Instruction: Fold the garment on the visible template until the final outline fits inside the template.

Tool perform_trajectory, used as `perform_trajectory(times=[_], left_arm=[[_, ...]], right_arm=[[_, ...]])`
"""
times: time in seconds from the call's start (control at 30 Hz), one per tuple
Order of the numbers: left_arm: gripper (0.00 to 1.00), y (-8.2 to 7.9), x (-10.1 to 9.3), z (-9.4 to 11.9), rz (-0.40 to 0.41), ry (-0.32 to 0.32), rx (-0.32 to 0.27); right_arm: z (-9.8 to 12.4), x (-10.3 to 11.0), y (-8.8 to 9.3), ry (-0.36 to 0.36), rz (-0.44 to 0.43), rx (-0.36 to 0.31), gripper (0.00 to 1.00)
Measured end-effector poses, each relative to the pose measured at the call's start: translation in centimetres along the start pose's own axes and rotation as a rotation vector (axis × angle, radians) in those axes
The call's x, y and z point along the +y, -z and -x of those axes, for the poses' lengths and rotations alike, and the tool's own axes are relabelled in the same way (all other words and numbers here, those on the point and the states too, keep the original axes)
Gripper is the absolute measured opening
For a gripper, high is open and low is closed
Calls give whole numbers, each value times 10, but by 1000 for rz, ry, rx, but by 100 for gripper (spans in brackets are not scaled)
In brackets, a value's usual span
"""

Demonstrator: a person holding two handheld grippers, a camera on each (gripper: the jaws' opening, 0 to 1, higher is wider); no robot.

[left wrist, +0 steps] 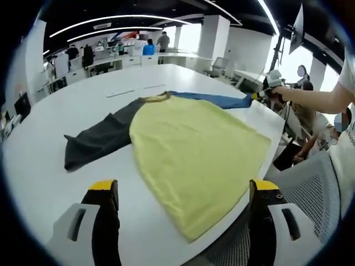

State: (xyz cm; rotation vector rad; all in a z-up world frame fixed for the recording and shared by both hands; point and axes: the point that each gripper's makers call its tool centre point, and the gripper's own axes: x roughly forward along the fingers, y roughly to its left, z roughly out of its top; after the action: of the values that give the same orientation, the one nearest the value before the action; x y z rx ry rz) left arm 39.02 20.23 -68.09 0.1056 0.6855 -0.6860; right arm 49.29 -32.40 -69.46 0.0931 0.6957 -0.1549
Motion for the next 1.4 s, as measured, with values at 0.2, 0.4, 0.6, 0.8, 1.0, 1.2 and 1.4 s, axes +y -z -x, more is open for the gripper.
perform_trajectory(times=[0.2, 0.4, 0.6, 0.8, 1.0, 1.2, 1.4], left_arm=[[95, 2, 0, 1, 11, 0, -8], [95, 0, 0, 3, 13, 0, -21], [95, 1, 1, 5, 14, 0, -20], [95, 2, -1, 5, 24, 3, -24], [94, 2, -1, 5, 27, 6, -28], [94, 1, -1, 6, 22, 8, -31], [95, -1, -2, 6, 7, 15, -33]], right_arm=[[-1, 19, -17, -30, 70, -13, 0], [-2, 36, -29, -62, 103, -29, 0], [-3, 56, -41, -109, 119, -56, 0], [-4, 77, -51, -153, 148, -69, 0], [-8, 99, -54, -207, 178, -58, 0], [-12, 113, -63, -243, 221, -61, 0], [-16, 130, -68, -293, 256, -46, 0]])
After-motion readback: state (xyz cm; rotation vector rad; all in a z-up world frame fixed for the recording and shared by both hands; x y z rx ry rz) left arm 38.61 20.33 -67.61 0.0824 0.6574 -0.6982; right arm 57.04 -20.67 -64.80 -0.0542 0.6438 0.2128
